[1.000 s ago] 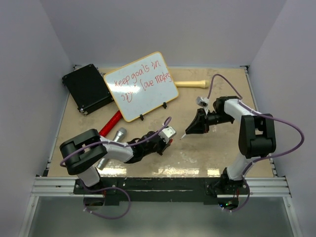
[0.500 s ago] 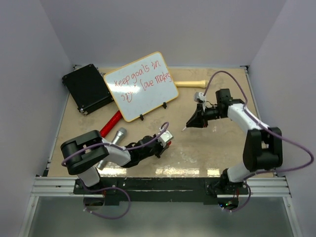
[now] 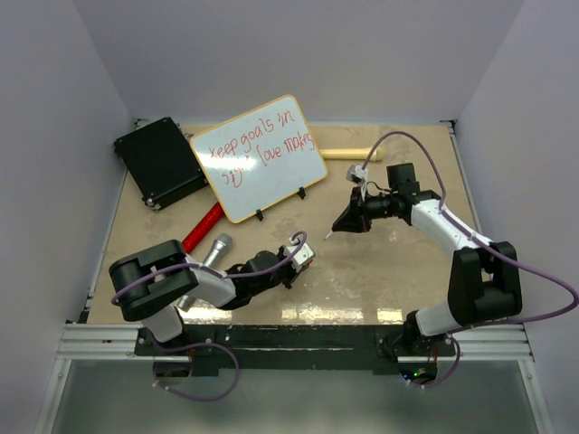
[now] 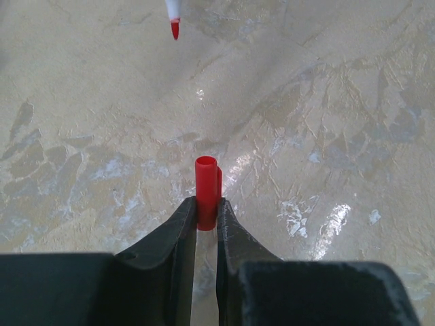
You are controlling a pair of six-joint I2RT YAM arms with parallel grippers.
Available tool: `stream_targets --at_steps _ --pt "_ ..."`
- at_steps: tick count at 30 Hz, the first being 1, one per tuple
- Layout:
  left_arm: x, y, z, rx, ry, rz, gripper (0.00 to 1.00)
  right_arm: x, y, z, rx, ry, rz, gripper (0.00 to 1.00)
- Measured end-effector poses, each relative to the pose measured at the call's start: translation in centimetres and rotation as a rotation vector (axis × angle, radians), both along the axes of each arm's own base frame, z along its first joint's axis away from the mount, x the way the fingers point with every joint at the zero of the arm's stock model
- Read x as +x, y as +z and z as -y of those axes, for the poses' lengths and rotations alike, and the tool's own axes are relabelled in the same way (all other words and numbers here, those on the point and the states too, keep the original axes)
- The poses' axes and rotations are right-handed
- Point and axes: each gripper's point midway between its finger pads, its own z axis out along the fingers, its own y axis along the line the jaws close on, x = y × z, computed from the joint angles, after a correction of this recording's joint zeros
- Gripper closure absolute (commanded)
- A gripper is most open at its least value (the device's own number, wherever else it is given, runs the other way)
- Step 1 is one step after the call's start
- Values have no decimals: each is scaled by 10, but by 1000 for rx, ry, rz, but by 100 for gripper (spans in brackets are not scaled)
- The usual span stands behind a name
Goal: Write a sentence on the whiteboard
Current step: Close the whiteboard marker at the center of the board.
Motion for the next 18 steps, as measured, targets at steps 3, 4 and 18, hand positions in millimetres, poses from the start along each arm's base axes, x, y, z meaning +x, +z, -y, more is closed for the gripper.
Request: stream_targets --at_steps 3,4,18 --pt "1 -2 1 9 -11 17 100 -6 0 -11 7 15 -27 100" --pt "1 -3 1 11 -13 18 100 -6 1 -15 8 20 -24 100" --pt "3 -5 5 -4 -19 35 100 -9 -33 -27 -26 41 -141 100"
